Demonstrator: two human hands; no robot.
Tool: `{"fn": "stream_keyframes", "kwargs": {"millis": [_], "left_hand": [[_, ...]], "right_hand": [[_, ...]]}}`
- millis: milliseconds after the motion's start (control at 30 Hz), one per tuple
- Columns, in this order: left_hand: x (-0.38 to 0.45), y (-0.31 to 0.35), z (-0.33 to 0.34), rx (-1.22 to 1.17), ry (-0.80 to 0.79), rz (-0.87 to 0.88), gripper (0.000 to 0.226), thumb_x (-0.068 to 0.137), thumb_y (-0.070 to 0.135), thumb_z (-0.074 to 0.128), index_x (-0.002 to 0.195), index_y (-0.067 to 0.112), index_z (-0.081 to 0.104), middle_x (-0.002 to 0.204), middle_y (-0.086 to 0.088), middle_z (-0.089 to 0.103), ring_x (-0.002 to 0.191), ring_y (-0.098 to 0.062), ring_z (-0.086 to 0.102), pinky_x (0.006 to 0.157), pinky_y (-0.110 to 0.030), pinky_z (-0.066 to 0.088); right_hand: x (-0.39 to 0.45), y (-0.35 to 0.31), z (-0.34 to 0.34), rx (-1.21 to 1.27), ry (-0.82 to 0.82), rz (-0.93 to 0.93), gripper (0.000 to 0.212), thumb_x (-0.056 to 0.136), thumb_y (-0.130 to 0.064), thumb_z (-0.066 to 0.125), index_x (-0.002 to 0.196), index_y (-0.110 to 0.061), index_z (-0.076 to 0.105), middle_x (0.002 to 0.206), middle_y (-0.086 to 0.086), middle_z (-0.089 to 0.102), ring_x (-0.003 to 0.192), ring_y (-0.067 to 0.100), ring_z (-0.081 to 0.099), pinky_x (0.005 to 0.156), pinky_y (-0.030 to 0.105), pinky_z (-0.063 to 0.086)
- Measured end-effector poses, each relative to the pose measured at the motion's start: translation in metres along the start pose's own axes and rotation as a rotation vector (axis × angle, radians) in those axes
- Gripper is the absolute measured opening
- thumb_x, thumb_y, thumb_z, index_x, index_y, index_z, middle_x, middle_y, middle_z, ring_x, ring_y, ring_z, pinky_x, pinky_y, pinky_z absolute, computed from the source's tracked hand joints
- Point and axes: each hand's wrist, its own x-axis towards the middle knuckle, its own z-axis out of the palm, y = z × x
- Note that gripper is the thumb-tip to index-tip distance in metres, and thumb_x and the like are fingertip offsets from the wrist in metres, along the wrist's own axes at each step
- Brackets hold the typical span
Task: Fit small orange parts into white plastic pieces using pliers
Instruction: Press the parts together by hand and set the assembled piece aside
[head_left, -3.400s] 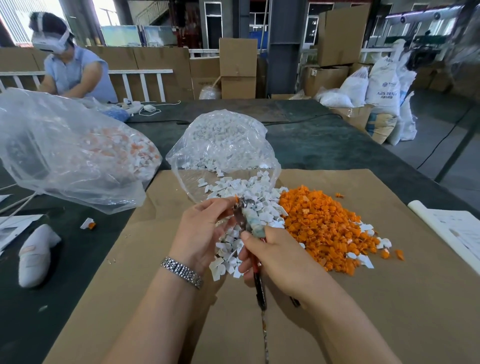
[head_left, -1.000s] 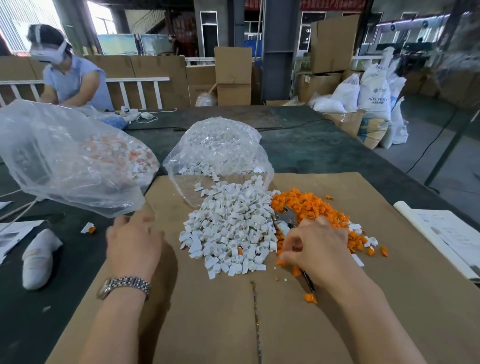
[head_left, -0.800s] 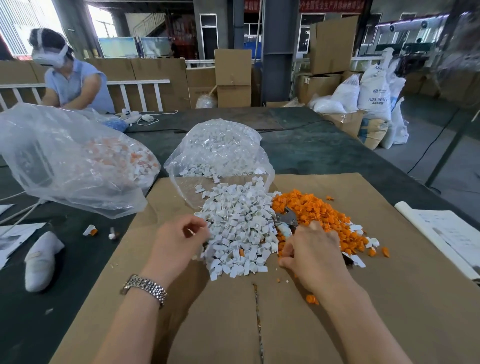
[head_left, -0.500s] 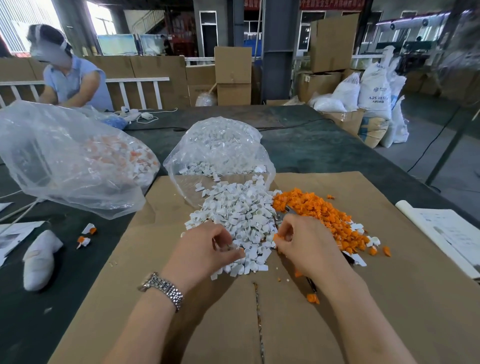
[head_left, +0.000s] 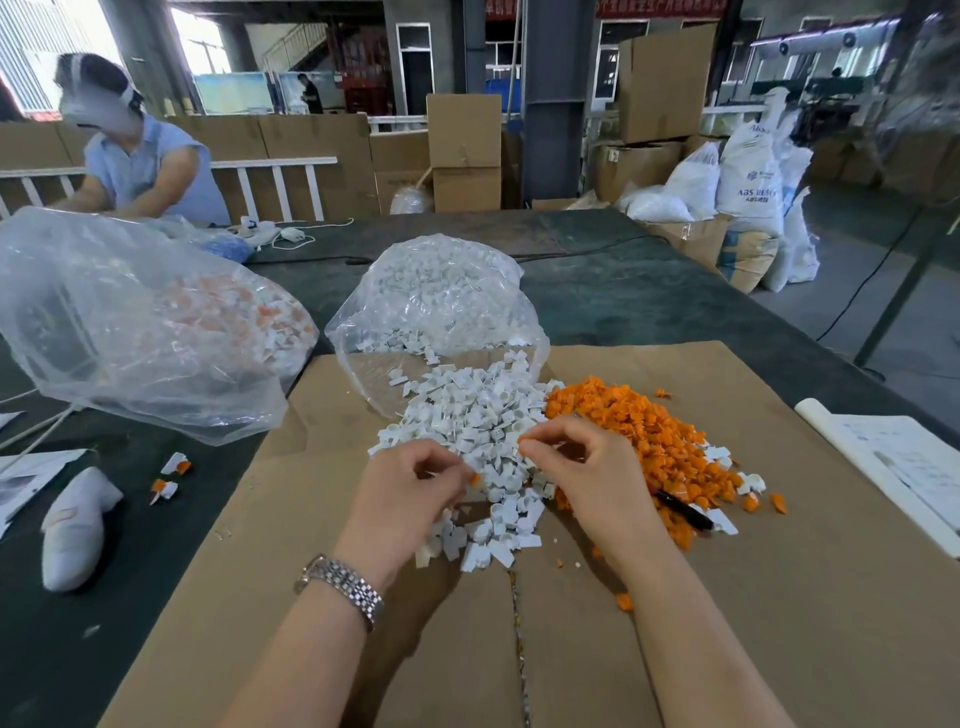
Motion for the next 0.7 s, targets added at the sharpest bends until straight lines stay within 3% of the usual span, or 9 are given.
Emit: {"fn": "stream_keyframes", "kwargs": {"millis": [100,167,267,367,467,533,700], "left_hand": [[0.005,0.012,-0.003,-0.508,-0.061,-0.180,0.008,0.086,0.003,0.076,0.083,-0.001,0.070,0.075,-0.011,0.076,0.078,-0.025,0.076,0.073,-0.029,0.063],[0.008,0.016,0.002,-0.656,-0.067,-0.232,0.017,0.086,-0.004,0.075,0.076,-0.001,0.061,0.063,-0.008,0.070,0.083,-0.032,0.077,0.075,-0.032,0.064],[0.009,0.013,0.012,-0.693,-0.088,-0.230,0.026,0.088,-0.006,0.071,0.071,0.005,0.054,0.064,-0.008,0.071,0.086,-0.033,0.077,0.072,-0.030,0.063],[0.008,0.003,0.015,-0.698,-0.102,-0.213,0.036,0.088,-0.008,0.068,0.059,0.009,0.054,0.093,-0.024,0.076,0.084,-0.031,0.077,0.068,-0.027,0.061],[0.008,0.000,0.015,-0.754,-0.125,-0.205,0.007,0.088,-0.008,0.069,0.086,-0.001,0.070,0.102,-0.026,0.075,0.088,-0.032,0.077,0.070,-0.026,0.061],[0.008,-0.003,0.012,-0.796,-0.154,-0.205,0.016,0.088,-0.007,0.069,0.101,-0.002,0.076,0.104,-0.025,0.075,0.092,-0.034,0.076,0.072,-0.026,0.061],[0.008,-0.002,0.009,-0.779,-0.140,-0.184,0.015,0.086,-0.003,0.072,0.098,0.001,0.080,0.103,-0.022,0.076,0.093,-0.035,0.076,0.075,-0.027,0.062]], "right_hand": [[0.000,-0.001,0.000,0.127,-0.009,-0.021,0.005,0.091,-0.021,0.075,0.092,-0.026,0.077,0.079,-0.001,0.073,0.071,0.006,0.065,0.069,0.018,0.054],[-0.001,-0.003,0.004,0.163,-0.031,-0.026,0.005,0.092,-0.019,0.074,0.095,-0.022,0.076,0.078,0.003,0.073,0.069,0.011,0.066,0.068,0.024,0.057],[-0.002,-0.002,0.005,0.133,-0.033,-0.048,0.005,0.094,-0.019,0.071,0.097,-0.023,0.074,0.084,-0.003,0.074,0.074,0.008,0.067,0.071,0.021,0.057],[0.000,0.001,0.003,0.052,0.021,-0.073,0.005,0.095,-0.021,0.071,0.095,-0.026,0.072,0.086,-0.011,0.072,0.076,0.001,0.064,0.070,0.015,0.052],[0.000,0.006,0.004,-0.181,0.063,-0.074,0.006,0.093,-0.025,0.072,0.090,-0.029,0.070,0.082,-0.013,0.068,0.078,0.003,0.062,0.068,0.015,0.051],[-0.001,0.009,0.006,-0.283,0.050,-0.083,0.010,0.092,-0.024,0.073,0.087,-0.029,0.067,0.080,-0.013,0.066,0.077,0.002,0.060,0.064,0.014,0.048],[-0.002,0.009,0.011,-0.353,0.011,-0.180,0.004,0.093,-0.030,0.071,0.096,-0.028,0.069,0.094,-0.016,0.060,0.085,0.002,0.057,0.070,0.017,0.048]]}}
